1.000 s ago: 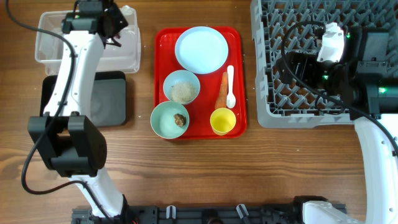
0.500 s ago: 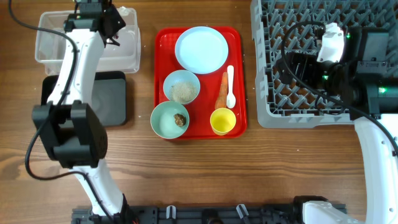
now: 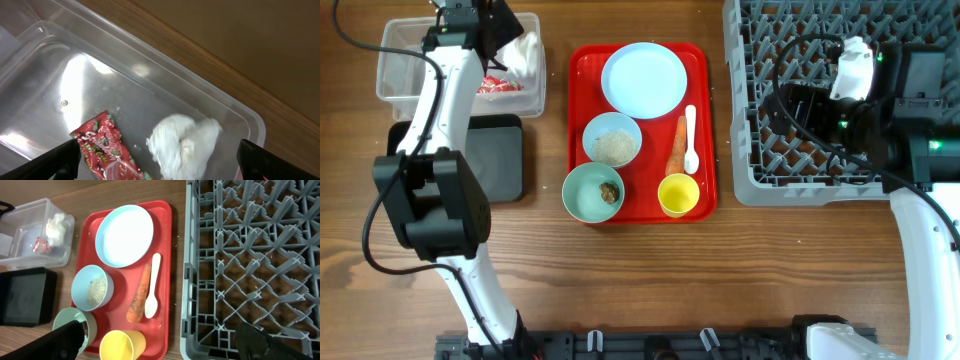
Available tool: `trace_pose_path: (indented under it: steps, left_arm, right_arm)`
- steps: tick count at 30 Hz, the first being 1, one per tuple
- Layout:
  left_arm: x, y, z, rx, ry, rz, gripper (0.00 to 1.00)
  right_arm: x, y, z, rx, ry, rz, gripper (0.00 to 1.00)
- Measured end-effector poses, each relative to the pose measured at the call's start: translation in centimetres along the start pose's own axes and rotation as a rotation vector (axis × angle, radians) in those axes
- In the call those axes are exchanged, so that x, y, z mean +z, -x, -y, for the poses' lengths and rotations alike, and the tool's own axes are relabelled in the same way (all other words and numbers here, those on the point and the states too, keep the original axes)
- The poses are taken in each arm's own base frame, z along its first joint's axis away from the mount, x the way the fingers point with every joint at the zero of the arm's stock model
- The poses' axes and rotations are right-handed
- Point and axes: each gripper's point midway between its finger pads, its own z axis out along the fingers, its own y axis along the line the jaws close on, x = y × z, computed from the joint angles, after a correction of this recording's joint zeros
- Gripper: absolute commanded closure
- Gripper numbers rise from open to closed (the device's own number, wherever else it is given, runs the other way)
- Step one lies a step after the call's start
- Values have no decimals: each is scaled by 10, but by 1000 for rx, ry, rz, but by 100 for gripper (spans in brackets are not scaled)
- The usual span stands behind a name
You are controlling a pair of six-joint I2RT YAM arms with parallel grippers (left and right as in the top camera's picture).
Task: Sort waste into correct bins and load items into the dishwasher rack
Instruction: 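Carry the wrapper and tissue left and drop them into the clear bin, then reach the left gripper to the white rice bowl and grasp its rim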
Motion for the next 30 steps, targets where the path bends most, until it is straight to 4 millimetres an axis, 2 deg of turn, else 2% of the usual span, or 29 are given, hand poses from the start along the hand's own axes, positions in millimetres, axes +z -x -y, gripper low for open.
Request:
trace_pose_path:
  steps: [6, 9, 12, 16, 17, 18, 20, 22, 26, 30]
  left_arm:
    - [0, -13, -6, 13, 13, -59, 3]
    - [-2, -23, 3, 54, -38, -105, 3]
    - [-13, -36, 24, 123, -137, -163, 3]
    - [-46, -59, 64, 213, -295, -240, 4]
    - [-58, -69, 76, 239, -335, -268, 5]
    - [-67, -78, 84, 260, -356, -292, 2]
    - [-86, -106, 99, 318, -393, -373, 1]
    - [-99, -134, 106, 365, -407, -459, 3]
    - [-126, -183, 112, 436, -414, -615, 19]
    - [-143, -210, 122, 506, -421, -668, 20]
  right_arm:
    - [0, 0, 0, 0, 0, 0, 0]
    - [0, 0, 0, 0, 0, 1, 0]
    - [0, 0, 0, 0, 0, 1, 0]
    - [0, 0, 0, 0, 0, 0, 0]
    - [1, 0, 0, 0, 0, -1, 1]
    - [1, 0, 0, 1, 0, -3, 0]
    - [3, -1, 1, 3, -1, -8, 0]
    - [5, -1, 2, 5, -2, -14, 0]
    - [8, -2, 3, 8, -3, -23, 0]
    - [9, -2, 3, 8, -4, -25, 0]
